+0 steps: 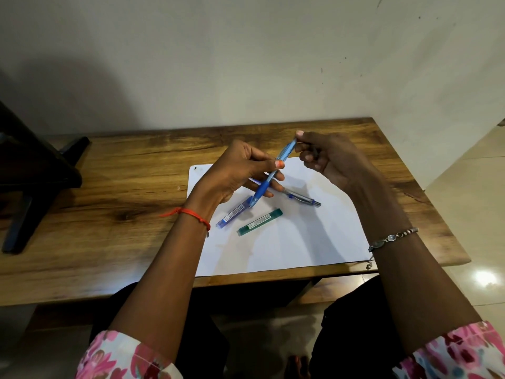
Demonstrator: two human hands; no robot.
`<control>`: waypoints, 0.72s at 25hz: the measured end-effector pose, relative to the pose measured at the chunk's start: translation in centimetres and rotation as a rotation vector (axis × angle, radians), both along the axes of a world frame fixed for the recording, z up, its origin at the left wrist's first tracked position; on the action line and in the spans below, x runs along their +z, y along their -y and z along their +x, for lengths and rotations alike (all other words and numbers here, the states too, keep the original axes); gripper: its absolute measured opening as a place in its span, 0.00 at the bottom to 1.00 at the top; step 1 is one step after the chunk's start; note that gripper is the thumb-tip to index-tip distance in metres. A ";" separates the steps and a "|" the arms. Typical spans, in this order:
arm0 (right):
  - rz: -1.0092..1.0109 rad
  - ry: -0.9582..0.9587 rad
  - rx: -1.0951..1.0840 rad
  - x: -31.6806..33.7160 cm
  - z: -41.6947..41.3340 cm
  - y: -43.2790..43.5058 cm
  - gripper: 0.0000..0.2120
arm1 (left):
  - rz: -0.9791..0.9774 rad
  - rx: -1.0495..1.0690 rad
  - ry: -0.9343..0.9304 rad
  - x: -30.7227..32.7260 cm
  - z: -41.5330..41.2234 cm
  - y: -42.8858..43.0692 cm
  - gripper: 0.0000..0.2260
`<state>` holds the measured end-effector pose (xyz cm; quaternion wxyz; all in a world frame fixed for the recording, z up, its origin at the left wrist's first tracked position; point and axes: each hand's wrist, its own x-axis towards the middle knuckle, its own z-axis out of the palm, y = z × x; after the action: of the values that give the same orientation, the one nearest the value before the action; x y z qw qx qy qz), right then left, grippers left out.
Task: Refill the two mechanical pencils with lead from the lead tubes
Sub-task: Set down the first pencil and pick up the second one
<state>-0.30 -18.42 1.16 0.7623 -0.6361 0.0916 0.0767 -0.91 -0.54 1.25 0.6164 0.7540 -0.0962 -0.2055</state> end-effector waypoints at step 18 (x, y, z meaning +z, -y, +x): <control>-1.060 -0.076 0.129 -2.0 0.4 1.9 0.09 | 0.034 -0.003 -0.024 0.1 -0.3 0.1 0.05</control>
<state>0.10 -20.34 -0.84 0.3265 -0.9349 0.1062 0.0896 -1.18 -0.66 1.33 0.6041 0.7619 -0.0864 -0.2170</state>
